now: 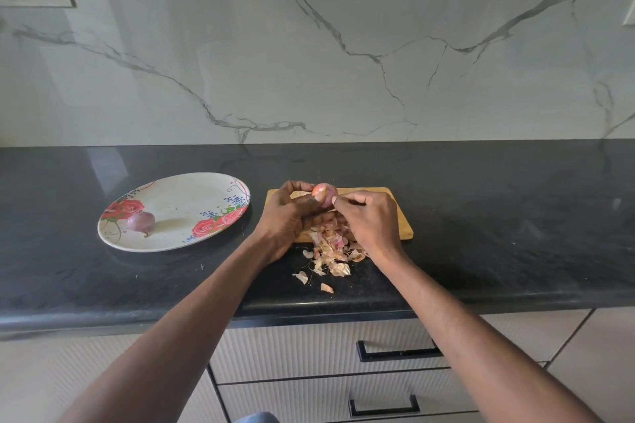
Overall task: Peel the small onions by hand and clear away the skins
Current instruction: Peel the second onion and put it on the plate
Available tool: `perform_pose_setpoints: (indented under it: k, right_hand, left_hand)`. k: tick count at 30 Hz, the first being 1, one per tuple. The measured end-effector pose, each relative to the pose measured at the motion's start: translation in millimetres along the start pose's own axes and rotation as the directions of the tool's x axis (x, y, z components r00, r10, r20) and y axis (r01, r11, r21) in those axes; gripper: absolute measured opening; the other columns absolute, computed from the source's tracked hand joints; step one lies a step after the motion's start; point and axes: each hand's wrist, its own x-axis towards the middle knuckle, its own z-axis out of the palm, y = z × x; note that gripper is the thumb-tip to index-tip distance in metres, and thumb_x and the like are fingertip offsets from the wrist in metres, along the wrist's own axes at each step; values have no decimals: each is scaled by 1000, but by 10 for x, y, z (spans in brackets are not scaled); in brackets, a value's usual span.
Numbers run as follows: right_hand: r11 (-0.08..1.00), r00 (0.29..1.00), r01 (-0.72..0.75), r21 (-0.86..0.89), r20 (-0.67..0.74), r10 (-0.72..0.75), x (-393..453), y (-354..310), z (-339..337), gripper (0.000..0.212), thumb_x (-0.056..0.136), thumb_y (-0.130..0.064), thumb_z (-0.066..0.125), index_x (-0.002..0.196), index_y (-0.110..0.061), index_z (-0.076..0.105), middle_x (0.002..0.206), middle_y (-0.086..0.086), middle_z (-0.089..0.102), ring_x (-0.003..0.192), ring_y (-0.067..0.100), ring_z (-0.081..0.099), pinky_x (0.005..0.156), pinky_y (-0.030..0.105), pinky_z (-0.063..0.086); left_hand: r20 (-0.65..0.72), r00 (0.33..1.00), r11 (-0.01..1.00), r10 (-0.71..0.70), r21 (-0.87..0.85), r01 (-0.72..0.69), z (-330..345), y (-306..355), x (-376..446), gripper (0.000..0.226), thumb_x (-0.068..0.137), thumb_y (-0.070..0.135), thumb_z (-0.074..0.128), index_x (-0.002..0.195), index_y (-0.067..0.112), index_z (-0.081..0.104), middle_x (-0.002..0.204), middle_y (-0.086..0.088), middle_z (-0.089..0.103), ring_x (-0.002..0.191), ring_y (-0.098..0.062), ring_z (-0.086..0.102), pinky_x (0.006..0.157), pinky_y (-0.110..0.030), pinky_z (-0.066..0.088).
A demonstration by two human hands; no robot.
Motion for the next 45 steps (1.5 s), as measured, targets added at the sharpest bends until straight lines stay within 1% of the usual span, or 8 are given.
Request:
perform_pose_setpoints:
  k: [4, 9, 13, 21, 25, 31, 37, 45]
  right_hand:
    - [996, 999, -53, 70, -6, 54, 15, -7, -28, 18, 85, -20, 78, 71, -9, 80, 64, 9, 72, 68, 37, 67, 58, 45, 53]
    - [988, 993, -116, 103, 11, 116, 21, -18, -47, 14, 84, -14, 76, 70, -11, 79, 64, -2, 73, 66, 25, 71, 63, 42, 58]
    - [981, 988, -155, 121, 26, 153, 20, -38, -41, 13, 85, -15, 76, 72, -13, 78, 67, -4, 73, 68, 16, 71, 67, 38, 60]
    - [985, 991, -135, 107, 33, 132, 12, -46, -57, 10, 86, -19, 78, 92, -11, 82, 86, -4, 78, 84, 8, 74, 82, 35, 61]
    - [986, 988, -154, 70, 15, 154, 19, -71, -36, 8, 85, -13, 77, 81, -18, 80, 77, -10, 76, 76, 7, 73, 77, 34, 61]
    - [987, 989, -141, 82, 49, 137, 21, -59, -4, 9, 86, -21, 80, 81, -14, 77, 77, -4, 76, 76, 14, 73, 72, 35, 62]
    - [990, 991, -129, 61, 37, 127, 29, -37, 4, 9, 88, -17, 77, 80, -12, 76, 75, -3, 74, 74, 15, 71, 71, 37, 61]
    - [989, 992, -125, 76, 16, 124, 29, -38, -13, 10, 88, -17, 77, 84, -9, 75, 78, -1, 74, 76, 17, 71, 70, 36, 61]
  left_hand:
    - [31, 999, 1000, 9, -20, -8, 8, 18, -21, 45, 73, 5, 73, 109, 7, 46, 92, -19, 74, 78, -24, 75, 74, -35, 64]
    - [51, 999, 1000, 0, -31, 2, -31, 13, -16, 43, 74, 4, 72, 109, 7, 47, 96, -22, 74, 82, -29, 75, 79, -39, 63]
    - [48, 999, 998, -22, -53, 24, -12, 24, -24, 42, 73, 1, 70, 109, 6, 48, 95, -21, 74, 80, -27, 75, 71, -33, 64]
    - [16, 1000, 997, -7, -79, 8, -22, 8, -12, 34, 83, -1, 69, 109, 5, 48, 98, -24, 73, 82, -27, 76, 70, -31, 63]
    - [-2, 1000, 999, 10, -35, -10, -28, -24, -1, 29, 91, -4, 65, 111, 6, 47, 99, -22, 74, 85, -27, 75, 72, -31, 63]
    - [-18, 1000, 997, 22, 73, -20, -9, -19, -17, 67, 71, 5, 79, 128, -5, 46, 105, -24, 72, 89, -34, 73, 82, -41, 63]
    - [-21, 999, 992, 26, 126, -23, -15, -28, -7, 33, 96, 7, 63, 121, -12, 52, 90, -23, 71, 70, -25, 71, 68, -31, 63]
    - [-62, 998, 995, 12, 102, -5, -9, 22, 0, 9, 103, 5, 49, 104, 0, 58, 78, -15, 70, 58, -19, 66, 51, -25, 55]
